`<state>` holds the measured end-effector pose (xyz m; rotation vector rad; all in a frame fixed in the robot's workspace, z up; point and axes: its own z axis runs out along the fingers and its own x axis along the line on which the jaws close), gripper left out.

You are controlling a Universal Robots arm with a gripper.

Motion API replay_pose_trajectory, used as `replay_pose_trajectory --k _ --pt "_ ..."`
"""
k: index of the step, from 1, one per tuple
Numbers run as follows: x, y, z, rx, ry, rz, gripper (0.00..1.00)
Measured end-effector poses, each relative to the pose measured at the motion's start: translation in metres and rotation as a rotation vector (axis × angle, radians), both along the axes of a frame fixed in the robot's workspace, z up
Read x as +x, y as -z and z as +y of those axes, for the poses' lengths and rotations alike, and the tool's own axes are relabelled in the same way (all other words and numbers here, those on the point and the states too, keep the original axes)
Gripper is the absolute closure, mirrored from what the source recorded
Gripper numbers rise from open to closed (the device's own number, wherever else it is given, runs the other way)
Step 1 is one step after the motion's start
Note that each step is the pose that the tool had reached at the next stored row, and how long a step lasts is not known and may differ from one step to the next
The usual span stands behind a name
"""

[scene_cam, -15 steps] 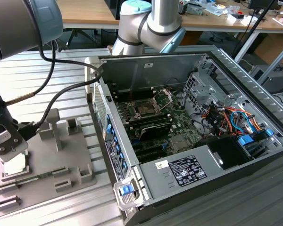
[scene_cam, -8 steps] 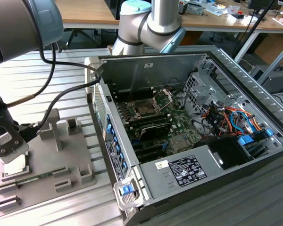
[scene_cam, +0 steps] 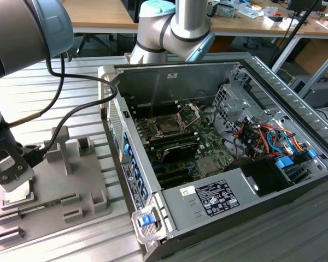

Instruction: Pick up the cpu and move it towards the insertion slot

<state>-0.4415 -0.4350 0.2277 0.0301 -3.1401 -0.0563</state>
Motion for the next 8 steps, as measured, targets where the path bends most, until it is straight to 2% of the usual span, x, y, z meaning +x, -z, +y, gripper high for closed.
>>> replay_pose_trajectory --k 8 --pt "0.0000 0.0032 -0.0011 -0.0007 0.000 0.0000 0.89"
